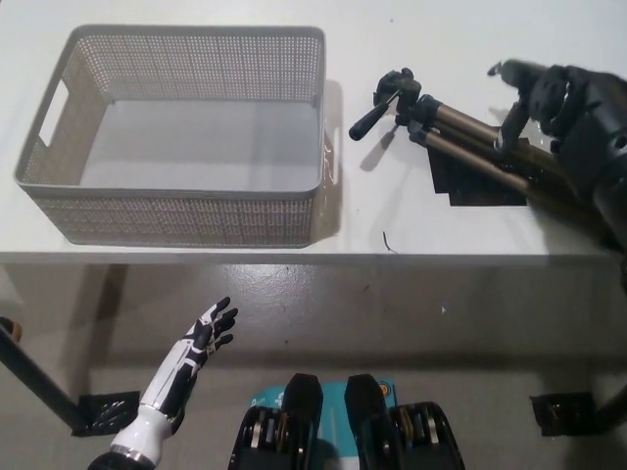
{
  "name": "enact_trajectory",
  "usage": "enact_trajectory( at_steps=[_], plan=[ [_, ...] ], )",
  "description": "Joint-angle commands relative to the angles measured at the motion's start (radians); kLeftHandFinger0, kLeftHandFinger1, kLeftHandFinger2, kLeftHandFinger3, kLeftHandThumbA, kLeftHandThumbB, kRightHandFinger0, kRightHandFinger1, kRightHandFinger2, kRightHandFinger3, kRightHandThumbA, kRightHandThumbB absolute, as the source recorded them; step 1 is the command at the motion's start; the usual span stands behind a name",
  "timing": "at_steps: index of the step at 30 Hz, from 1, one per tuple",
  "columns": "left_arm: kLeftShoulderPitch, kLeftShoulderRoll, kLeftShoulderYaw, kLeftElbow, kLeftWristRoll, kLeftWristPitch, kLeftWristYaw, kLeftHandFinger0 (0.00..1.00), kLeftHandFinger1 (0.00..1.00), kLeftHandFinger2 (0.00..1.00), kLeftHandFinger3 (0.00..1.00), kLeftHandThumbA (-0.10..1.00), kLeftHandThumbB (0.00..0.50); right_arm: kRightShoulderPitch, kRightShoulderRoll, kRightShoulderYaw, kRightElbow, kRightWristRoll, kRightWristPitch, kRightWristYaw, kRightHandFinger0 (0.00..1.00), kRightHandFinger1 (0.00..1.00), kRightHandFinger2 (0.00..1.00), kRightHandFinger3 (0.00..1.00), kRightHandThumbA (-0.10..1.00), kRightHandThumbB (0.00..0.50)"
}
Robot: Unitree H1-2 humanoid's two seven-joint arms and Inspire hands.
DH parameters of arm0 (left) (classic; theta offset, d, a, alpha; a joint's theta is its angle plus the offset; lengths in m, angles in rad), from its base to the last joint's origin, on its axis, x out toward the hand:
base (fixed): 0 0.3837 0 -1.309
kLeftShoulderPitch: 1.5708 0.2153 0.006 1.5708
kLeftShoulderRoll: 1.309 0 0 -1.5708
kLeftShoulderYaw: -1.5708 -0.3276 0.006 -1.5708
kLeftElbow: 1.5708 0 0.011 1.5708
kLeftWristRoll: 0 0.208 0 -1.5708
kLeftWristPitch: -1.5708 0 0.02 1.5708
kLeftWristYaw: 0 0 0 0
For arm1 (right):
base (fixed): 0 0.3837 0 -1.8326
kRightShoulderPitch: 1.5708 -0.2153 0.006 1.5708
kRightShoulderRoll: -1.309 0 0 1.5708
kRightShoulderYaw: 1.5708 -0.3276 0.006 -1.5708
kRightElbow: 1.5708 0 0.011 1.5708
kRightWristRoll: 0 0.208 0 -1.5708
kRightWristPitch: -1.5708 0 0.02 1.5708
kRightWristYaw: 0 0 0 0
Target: The robot uses its right hand to pick the tripod on the desk and places it into a rectangular container on the left.
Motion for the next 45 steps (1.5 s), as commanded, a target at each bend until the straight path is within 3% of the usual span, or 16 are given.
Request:
enact_trajectory(
  at_steps=[1,17,19,20,21,22,23,25,26,27,30,31,32,36,40,45],
  plan=[
    [-0.013,0.018,-0.002,-0.028,-0.006,-0.037,-0.019,1.0,1.0,1.0,1.0,1.0,0.5,-0.006,-0.011,-0.005,0.022,0.001,-0.005,0.009,1.0,1.0,1.0,1.0,0.99,0.5],
    [-0.031,0.022,-0.008,-0.023,0.027,-0.031,-0.01,1.0,1.0,1.0,1.0,1.0,0.5,0.125,0.003,-0.015,0.056,0.011,-0.037,0.202,1.0,1.0,1.0,1.0,1.0,0.421],
    [-0.03,0.023,-0.008,-0.024,0.028,-0.024,-0.012,1.0,1.0,1.0,1.0,1.0,0.5,0.145,-0.001,-0.036,0.055,0.03,-0.006,0.135,1.0,1.0,1.0,1.0,0.88,0.377],
    [-0.03,0.023,-0.007,-0.023,0.025,-0.026,-0.014,1.0,1.0,1.0,1.0,1.0,0.5,0.158,-0.004,-0.045,0.053,0.035,0.001,0.075,1.0,1.0,1.0,1.0,0.59,0.295],
    [-0.031,0.023,-0.007,-0.022,0.025,-0.026,-0.013,1.0,1.0,1.0,1.0,1.0,0.5,0.166,-0.006,-0.032,0.051,0.019,-0.011,0.034,0.78,0.92,1.0,1.0,0.4,0.278],
    [-0.03,0.023,-0.007,-0.025,0.027,-0.022,-0.013,1.0,1.0,1.0,1.0,1.0,0.5,0.17,-0.007,-0.026,0.05,0.012,-0.015,0.001,0.89,1.0,1.0,1.0,0.25,0.166],
    [-0.034,0.028,-0.006,-0.031,0.027,-0.014,-0.014,1.0,1.0,1.0,1.0,1.0,0.5,0.171,-0.006,-0.025,0.047,0.006,-0.02,-0.073,0.95,1.0,1.0,1.0,0.07,0.175],
    [-0.035,0.026,-0.005,-0.029,0.026,-0.017,-0.014,1.0,1.0,1.0,1.0,1.0,0.5,0.177,-0.011,-0.02,0.042,-0.002,-0.037,-0.168,0.74,0.86,0.94,1.0,-0.04,0.131],
    [-0.035,0.026,-0.006,-0.027,0.023,-0.017,-0.016,1.0,1.0,1.0,1.0,1.0,0.5,0.169,-0.012,-0.041,0.042,0.018,-0.025,-0.184,0.32,0.5,0.66,1.0,-0.1,0.139],
    [-0.036,0.025,-0.006,-0.022,0.019,-0.027,-0.019,1.0,1.0,1.0,1.0,1.0,0.5,0.164,-0.017,-0.052,0.039,0.029,-0.039,-0.207,0.24,0.41,0.56,1.0,-0.1,0.143],
    [-0.044,0.025,-0.009,-0.018,0.027,-0.02,-0.015,1.0,1.0,1.0,1.0,1.0,0.5,0.156,-0.029,-0.058,0.038,0.031,-0.073,-0.249,0.3,0.47,0.56,0.97,-0.1,0.133],
    [-0.042,0.023,-0.011,-0.02,0.034,-0.016,-0.01,1.0,1.0,1.0,1.0,1.0,0.5,0.157,-0.034,-0.058,0.037,0.031,-0.091,-0.272,0.18,0.34,0.45,0.66,-0.1,0.143],
    [-0.041,0.023,-0.012,-0.02,0.036,-0.016,-0.01,1.0,1.0,1.0,1.0,1.0,0.5,0.157,-0.037,-0.059,0.036,0.032,-0.1,-0.278,0.15,0.33,0.45,0.56,-0.1,0.148],
    [-0.043,0.027,-0.009,-0.021,0.027,-0.013,-0.016,1.0,1.0,1.0,1.0,1.0,0.5,0.156,-0.044,-0.072,0.036,0.042,-0.14,-0.305,0.0,0.11,0.3,0.4,-0.1,0.15],
    [-0.051,0.029,-0.009,-0.016,0.032,-0.019,-0.013,1.0,1.0,1.0,1.0,1.0,0.5,0.153,-0.053,-0.081,0.036,0.048,-0.174,-0.316,0.01,0.48,0.86,0.97,-0.1,0.151],
    [-0.051,0.029,-0.008,-0.018,0.029,-0.016,-0.014,1.0,1.0,1.0,1.0,1.0,0.5,0.132,-0.063,-0.076,0.032,0.039,-0.199,-0.322,0.21,0.8,1.0,1.0,-0.1,0.154]
  ],
)
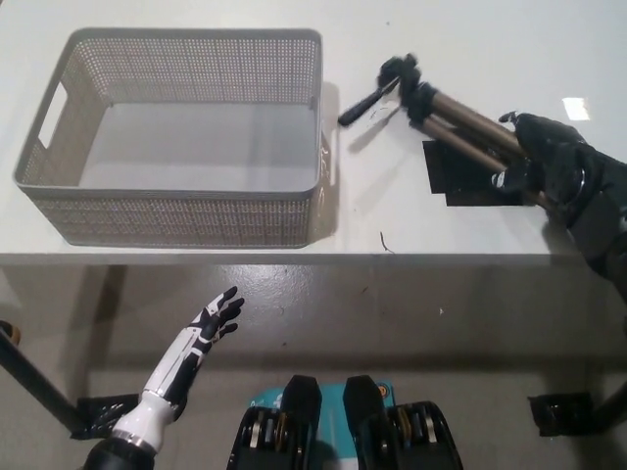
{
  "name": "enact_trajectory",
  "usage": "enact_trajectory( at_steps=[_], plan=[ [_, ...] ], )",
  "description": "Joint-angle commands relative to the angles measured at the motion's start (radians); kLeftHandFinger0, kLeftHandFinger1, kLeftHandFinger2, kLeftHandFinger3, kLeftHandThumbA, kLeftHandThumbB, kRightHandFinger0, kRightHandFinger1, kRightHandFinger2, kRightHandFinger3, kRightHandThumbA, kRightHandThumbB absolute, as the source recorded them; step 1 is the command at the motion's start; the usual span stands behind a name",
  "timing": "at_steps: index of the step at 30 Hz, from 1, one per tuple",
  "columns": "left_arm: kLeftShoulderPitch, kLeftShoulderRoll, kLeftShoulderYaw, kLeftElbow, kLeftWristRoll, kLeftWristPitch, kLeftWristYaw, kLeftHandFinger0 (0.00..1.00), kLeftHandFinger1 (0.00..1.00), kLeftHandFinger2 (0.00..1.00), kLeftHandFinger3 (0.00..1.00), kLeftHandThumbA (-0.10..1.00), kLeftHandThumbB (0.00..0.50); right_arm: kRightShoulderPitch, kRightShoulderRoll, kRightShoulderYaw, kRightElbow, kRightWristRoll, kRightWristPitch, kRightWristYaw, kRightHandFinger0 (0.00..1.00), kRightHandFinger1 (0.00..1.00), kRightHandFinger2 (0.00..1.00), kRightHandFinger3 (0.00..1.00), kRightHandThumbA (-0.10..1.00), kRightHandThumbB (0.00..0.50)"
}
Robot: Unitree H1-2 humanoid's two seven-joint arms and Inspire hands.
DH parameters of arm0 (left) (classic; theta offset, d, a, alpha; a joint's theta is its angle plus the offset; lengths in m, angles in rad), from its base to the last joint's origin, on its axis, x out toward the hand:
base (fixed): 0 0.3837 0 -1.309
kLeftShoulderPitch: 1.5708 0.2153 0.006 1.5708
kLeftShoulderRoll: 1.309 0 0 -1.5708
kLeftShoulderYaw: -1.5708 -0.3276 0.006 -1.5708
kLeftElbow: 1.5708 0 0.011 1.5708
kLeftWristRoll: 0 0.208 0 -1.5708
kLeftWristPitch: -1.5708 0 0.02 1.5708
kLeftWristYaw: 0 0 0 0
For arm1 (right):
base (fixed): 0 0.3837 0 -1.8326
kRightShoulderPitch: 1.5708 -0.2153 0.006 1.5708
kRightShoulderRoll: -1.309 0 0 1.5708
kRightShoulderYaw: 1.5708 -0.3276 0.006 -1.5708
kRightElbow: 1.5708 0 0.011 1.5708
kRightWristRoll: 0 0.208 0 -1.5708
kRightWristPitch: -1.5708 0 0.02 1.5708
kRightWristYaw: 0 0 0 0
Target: The robot uses its right hand to pick the tripod on the desk and places it into a rectangular container on the left.
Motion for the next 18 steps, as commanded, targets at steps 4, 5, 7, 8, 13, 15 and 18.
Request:
enact_trajectory(
  at_steps=[4,5,7,8,13,15,18],
  plan=[
    [-0.014,0.018,0.0,-0.02,0.006,-0.018,-0.004,1.0,1.0,1.0,1.0,1.0,0.5,-0.042,-0.042,-0.005,0.004,0.001,-0.047,-0.044,0.13,0.74,1.0,0.97,-0.1,0.163],
    [-0.013,0.017,0.0,-0.017,0.006,-0.022,-0.003,1.0,1.0,1.0,1.0,1.0,0.5,-0.051,-0.046,-0.005,-0.001,0.0,-0.056,-0.051,0.14,0.75,1.0,0.97,-0.1,0.166],
    [-0.014,0.017,0.002,-0.016,0.001,-0.02,-0.005,1.0,1.0,1.0,1.0,1.0,0.5,-0.069,-0.058,-0.016,-0.01,0.011,-0.091,-0.049,0.16,0.76,1.0,1.0,-0.1,0.162],
    [-0.013,0.017,0.002,-0.016,0.001,-0.02,-0.005,1.0,1.0,1.0,1.0,1.0,0.5,-0.071,-0.058,-0.017,-0.01,0.012,-0.093,-0.049,0.16,0.76,1.0,1.0,-0.1,0.162],
    [-0.01,0.015,0.002,-0.017,-0.007,-0.021,-0.011,1.0,1.0,1.0,1.0,1.0,0.5,-0.145,-0.096,-0.08,-0.056,0.052,-0.129,-0.043,0.16,0.74,1.0,1.0,-0.1,0.143],
    [-0.011,0.014,0.002,-0.015,-0.003,-0.018,-0.008,1.0,1.0,1.0,1.0,1.0,0.5,-0.175,-0.109,-0.133,-0.072,0.092,-0.13,-0.026,0.21,0.78,1.0,1.0,-0.1,0.124],
    [-0.013,0.016,0.003,-0.014,-0.002,-0.02,-0.007,1.0,1.0,1.0,1.0,1.0,0.5,-0.206,-0.133,-0.119,-0.073,0.053,-0.163,-0.036,0.2,0.62,0.92,0.96,-0.1,0.167]
  ],
)
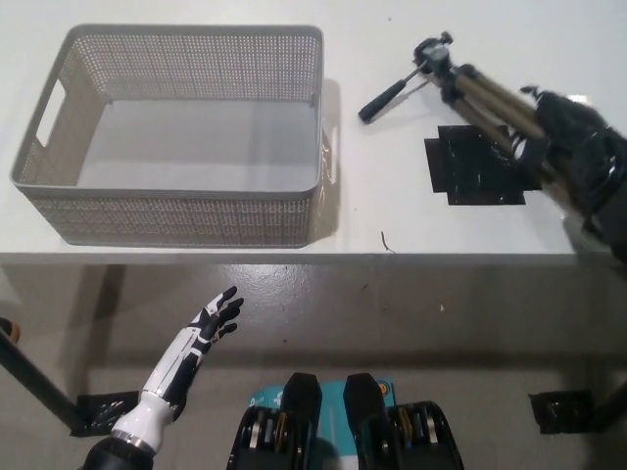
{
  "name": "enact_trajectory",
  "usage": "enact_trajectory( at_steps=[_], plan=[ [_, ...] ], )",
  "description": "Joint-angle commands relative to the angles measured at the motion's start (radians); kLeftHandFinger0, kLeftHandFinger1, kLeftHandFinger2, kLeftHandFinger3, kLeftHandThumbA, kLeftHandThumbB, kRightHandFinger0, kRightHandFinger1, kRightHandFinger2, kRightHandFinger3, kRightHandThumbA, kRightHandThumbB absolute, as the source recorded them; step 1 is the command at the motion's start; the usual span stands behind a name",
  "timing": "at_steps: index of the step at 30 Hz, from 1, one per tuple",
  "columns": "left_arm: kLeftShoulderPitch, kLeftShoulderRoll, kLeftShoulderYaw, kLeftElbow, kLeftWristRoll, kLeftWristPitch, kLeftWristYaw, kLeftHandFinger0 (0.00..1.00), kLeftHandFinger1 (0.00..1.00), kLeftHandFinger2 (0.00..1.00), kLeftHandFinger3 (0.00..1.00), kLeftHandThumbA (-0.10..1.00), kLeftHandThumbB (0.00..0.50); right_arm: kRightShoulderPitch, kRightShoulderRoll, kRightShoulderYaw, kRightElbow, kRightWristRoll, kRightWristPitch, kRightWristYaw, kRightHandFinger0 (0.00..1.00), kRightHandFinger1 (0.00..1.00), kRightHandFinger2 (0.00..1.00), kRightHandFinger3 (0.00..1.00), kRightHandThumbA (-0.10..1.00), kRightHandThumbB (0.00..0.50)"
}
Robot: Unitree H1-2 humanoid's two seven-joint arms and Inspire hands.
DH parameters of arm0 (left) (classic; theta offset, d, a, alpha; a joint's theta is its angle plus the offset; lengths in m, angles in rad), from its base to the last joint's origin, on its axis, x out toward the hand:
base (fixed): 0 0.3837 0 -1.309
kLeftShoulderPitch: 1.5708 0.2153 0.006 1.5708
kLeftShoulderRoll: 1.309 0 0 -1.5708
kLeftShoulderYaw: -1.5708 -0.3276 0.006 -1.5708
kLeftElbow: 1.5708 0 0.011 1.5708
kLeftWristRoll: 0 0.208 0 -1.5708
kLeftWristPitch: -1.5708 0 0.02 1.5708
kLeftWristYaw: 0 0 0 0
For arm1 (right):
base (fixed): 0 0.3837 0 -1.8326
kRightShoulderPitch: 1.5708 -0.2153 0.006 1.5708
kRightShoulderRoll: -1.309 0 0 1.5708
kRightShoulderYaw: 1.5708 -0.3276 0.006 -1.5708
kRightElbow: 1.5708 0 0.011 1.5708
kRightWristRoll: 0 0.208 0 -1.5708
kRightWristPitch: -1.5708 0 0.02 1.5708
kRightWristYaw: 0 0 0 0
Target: The robot uses its right hand to pick the tripod on the desk and places it into a rectangular container on the left.
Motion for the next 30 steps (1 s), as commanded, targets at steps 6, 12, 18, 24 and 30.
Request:
enact_trajectory(
  at_steps=[6,12,18,24,30],
  plan=[
    [-0.01,0.017,0.0,-0.015,0.0,-0.017,-0.008,1.0,1.0,1.0,1.0,1.0,0.5,-0.215,-0.094,-0.088,-0.088,0.069,-0.059,0.01,0.04,0.51,0.87,0.84,-0.1,0.187],
    [-0.004,0.015,0.002,-0.015,-0.01,-0.023,-0.013,1.0,1.0,1.0,1.0,1.0,0.5,-0.247,-0.103,-0.218,-0.106,0.162,-0.021,0.063,0.07,0.45,0.8,0.93,-0.1,0.172],
    [0.01,0.017,0.001,-0.013,0.0,-0.026,-0.008,1.0,1.0,1.0,1.0,1.0,0.5,-0.289,-0.091,-0.365,-0.122,0.266,0.015,0.128,0.03,0.46,0.87,0.79,-0.1,0.177],
    [0.016,0.015,-0.002,-0.004,0.009,-0.035,-0.004,1.0,1.0,1.0,1.0,1.0,0.5,-0.326,-0.04,-0.407,-0.211,0.281,0.02,0.177,0.13,0.59,0.87,0.86,-0.1,0.165],
    [0.032,0.015,-0.011,-0.02,0.024,-0.009,-0.003,1.0,1.0,1.0,1.0,1.0,0.5,-0.322,0.052,-0.387,-0.411,0.295,0.088,0.221,0.1,0.55,0.88,0.85,-0.1,0.169]
  ],
)
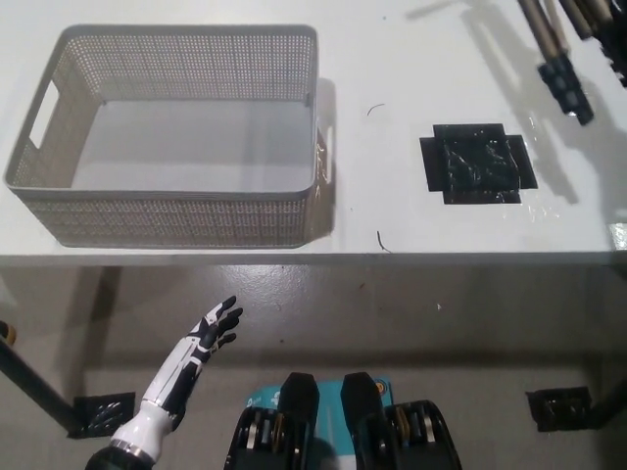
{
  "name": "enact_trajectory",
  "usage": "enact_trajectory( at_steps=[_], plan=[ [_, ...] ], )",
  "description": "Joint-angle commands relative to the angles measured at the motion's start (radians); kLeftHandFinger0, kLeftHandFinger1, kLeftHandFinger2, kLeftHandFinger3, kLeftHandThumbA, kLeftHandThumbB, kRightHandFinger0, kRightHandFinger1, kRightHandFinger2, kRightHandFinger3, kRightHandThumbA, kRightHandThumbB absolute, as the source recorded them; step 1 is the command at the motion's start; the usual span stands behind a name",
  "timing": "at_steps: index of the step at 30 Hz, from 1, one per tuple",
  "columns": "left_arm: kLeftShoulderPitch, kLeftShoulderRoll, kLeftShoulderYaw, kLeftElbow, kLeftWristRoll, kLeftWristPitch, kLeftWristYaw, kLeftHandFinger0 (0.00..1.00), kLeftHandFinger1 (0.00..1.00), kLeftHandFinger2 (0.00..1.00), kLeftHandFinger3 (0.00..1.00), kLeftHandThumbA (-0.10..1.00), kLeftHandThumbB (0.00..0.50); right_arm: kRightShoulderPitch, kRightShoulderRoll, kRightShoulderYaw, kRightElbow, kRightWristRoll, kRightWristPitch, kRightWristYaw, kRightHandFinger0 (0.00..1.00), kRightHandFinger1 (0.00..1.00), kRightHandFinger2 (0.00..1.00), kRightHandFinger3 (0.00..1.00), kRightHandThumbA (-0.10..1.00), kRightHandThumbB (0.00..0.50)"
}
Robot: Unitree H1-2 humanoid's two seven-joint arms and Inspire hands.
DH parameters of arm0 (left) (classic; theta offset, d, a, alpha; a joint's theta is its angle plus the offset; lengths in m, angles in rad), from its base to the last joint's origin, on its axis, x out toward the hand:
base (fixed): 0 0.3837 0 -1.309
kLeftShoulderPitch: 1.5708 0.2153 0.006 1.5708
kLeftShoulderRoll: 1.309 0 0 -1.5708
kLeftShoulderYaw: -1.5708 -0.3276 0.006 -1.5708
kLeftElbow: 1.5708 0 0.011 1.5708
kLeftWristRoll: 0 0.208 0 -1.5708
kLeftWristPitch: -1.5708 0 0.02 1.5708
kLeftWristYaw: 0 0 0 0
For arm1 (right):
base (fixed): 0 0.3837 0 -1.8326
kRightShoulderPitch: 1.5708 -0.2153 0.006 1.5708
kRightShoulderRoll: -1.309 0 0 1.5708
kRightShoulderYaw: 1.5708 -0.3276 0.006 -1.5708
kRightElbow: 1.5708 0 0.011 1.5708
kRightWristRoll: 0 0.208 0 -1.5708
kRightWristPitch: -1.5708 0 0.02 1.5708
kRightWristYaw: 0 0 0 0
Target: The robot uses its right hand to pick the tripod on the desk and places it into a rectangular container on the left.
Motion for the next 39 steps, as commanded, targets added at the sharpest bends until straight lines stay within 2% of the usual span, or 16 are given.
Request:
enact_trajectory(
  at_steps=[1,3,7,11,16,18,19,22,24,25,27,30,33,35,36,39],
  plan=[
    [0.006,0.015,-0.009,-0.023,0.019,-0.011,-0.001,1.0,1.0,1.0,1.0,1.0,0.5,-0.143,0.056,-0.002,-0.172,0.07,0.02,0.053,0.09,0.54,0.88,0.85,-0.1,0.166],
    [0.004,0.016,-0.009,-0.018,0.019,-0.015,-0.004,1.0,1.0,1.0,1.0,1.0,0.5,-0.145,0.086,0.01,-0.199,0.061,0.035,0.049,0.08,0.53,0.86,0.84,-0.1,0.174],
    [0.003,0.013,-0.006,-0.005,0.004,-0.026,-0.013,1.0,1.0,1.0,1.0,1.0,0.5,-0.154,0.141,0.072,-0.235,0.006,0.059,0.03,0.15,0.57,0.87,0.86,-0.1,0.165],
    [0.003,0.016,-0.007,-0.008,0.01,-0.034,-0.013,1.0,1.0,1.0,1.0,1.0,0.5,-0.167,0.189,0.101,-0.23,0.018,0.075,0.046,0.06,0.54,0.85,0.88,-0.1,0.166],
    [-0.01,0.01,-0.008,-0.001,0.009,-0.034,-0.017,1.0,1.0,1.0,1.0,1.0,0.5,-0.186,0.248,0.161,-0.16,-0.021,0.048,0.005,0.09,0.56,0.84,0.87,-0.1,0.177],
    [-0.018,0.005,-0.012,0.004,0.005,-0.028,-0.023,1.0,1.0,1.0,1.0,1.0,0.5,-0.193,0.267,0.19,-0.126,-0.044,0.024,-0.011,0.07,0.53,0.8,0.84,-0.1,0.179],
    [-0.022,0.004,-0.013,0.009,0.006,-0.029,-0.023,1.0,1.0,1.0,1.0,1.0,0.5,-0.197,0.276,0.206,-0.112,-0.055,0.022,-0.017,0.03,0.48,0.79,0.82,-0.1,0.18],
    [-0.022,0.002,-0.018,0.009,0.012,-0.028,-0.02,1.0,1.0,1.0,1.0,1.0,0.5,-0.198,0.298,0.243,-0.09,-0.077,0.029,-0.03,0.02,0.46,0.8,0.8,-0.1,0.184],
    [-0.019,0.005,-0.021,0.002,0.016,-0.03,-0.02,1.0,1.0,1.0,1.0,1.0,0.5,-0.2,0.326,0.267,-0.042,-0.088,0.007,-0.059,0.02,0.43,0.76,0.74,-0.1,0.2],
    [-0.018,0.008,-0.023,0.002,0.019,-0.036,-0.02,1.0,1.0,1.0,1.0,1.0,0.5,-0.198,0.339,0.277,-0.017,-0.095,-0.012,-0.073,0.04,0.39,0.71,0.68,-0.1,0.21],
    [-0.021,0.008,-0.025,0.004,0.018,-0.036,-0.02,1.0,1.0,1.0,1.0,1.0,0.5,-0.197,0.349,0.284,0.02,-0.09,-0.048,-0.074,0.0,0.29,0.67,0.64,-0.1,0.201],
    [-0.023,0.01,-0.034,0.005,0.033,-0.047,-0.016,1.0,1.0,1.0,1.0,1.0,0.5,-0.188,0.37,0.319,0.077,-0.115,-0.088,-0.079,0.0,0.35,0.71,0.68,-0.1,0.189],
    [-0.028,0.011,-0.038,0.009,0.027,-0.045,-0.023,1.0,1.0,1.0,1.0,1.0,0.5,-0.175,0.383,0.352,0.113,-0.14,-0.1,-0.099,0.02,0.44,0.78,0.74,-0.1,0.206],
    [-0.038,0.013,-0.041,0.014,0.019,-0.043,-0.03,1.0,1.0,1.0,1.0,1.0,0.5,-0.168,0.393,0.381,0.142,-0.161,-0.098,-0.122,0.0,0.44,0.77,0.65,-0.1,0.213],
    [-0.04,0.013,-0.042,0.016,0.016,-0.041,-0.031,1.0,1.0,1.0,1.0,1.0,0.5,-0.167,0.395,0.389,0.149,-0.166,-0.095,-0.126,0.0,0.44,0.77,0.64,-0.1,0.211],
    [-0.048,0.016,-0.048,0.015,0.028,-0.04,-0.026,1.0,1.0,1.0,1.0,1.0,0.5,-0.148,0.409,0.408,0.176,-0.174,-0.085,-0.134,0.0,0.49,0.85,0.72,-0.1,0.199]
  ],
)
